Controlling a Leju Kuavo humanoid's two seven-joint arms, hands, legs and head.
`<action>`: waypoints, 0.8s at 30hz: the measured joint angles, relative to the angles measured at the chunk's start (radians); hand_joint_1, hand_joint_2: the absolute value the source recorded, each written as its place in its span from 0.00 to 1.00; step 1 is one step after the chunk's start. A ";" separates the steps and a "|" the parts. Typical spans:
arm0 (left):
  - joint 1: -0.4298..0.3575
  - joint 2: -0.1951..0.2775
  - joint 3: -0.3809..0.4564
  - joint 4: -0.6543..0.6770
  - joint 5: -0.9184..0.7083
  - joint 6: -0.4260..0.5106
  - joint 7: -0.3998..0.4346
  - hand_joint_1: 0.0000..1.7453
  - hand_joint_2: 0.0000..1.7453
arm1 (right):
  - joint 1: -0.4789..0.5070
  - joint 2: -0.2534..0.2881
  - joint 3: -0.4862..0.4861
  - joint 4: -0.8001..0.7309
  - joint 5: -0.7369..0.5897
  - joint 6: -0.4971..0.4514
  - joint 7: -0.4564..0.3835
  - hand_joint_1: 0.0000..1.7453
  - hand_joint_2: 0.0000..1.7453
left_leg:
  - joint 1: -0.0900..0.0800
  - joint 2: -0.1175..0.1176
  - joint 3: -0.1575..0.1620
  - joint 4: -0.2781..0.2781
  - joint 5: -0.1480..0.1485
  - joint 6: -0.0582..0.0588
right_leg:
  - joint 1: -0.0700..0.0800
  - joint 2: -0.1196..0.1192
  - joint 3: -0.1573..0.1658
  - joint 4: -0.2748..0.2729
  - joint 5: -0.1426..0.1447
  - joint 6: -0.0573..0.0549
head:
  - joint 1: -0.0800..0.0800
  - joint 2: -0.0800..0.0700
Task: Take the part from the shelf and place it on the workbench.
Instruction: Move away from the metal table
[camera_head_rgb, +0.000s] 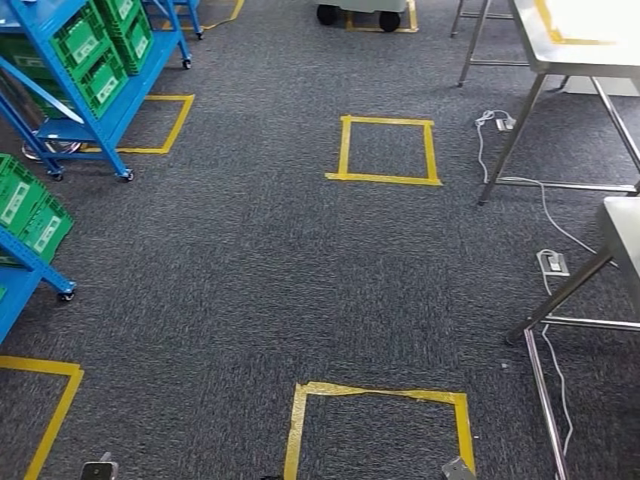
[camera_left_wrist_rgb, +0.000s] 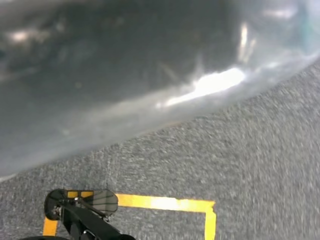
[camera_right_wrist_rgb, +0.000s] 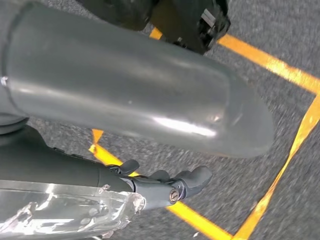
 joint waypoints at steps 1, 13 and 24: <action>0.000 0.000 0.000 0.000 0.000 0.000 0.000 0.00 0.00 | -0.001 0.000 0.000 0.000 0.000 0.000 0.000 0.00 0.00 | 0.003 0.015 0.035 -0.063 0.033 -0.004 | -0.001 -0.013 0.002 0.001 -0.002 0.004 | 0.000 0.000; 0.001 -0.003 -0.004 -0.008 0.000 0.000 0.000 0.00 0.00 | 0.000 0.000 0.001 0.001 0.000 0.000 0.000 0.00 0.00 | -0.005 -0.014 0.124 -0.237 0.087 0.051 | -0.002 0.056 -0.117 0.300 -0.164 0.045 | 0.016 0.000; 0.021 -0.003 0.015 -0.033 0.016 -0.034 0.048 0.00 0.00 | -0.024 0.005 0.019 0.004 0.013 0.015 0.008 0.00 0.00 | -0.004 -0.081 0.099 -0.210 0.074 0.018 | 0.000 0.093 -0.012 0.019 -0.006 0.008 | 0.011 0.000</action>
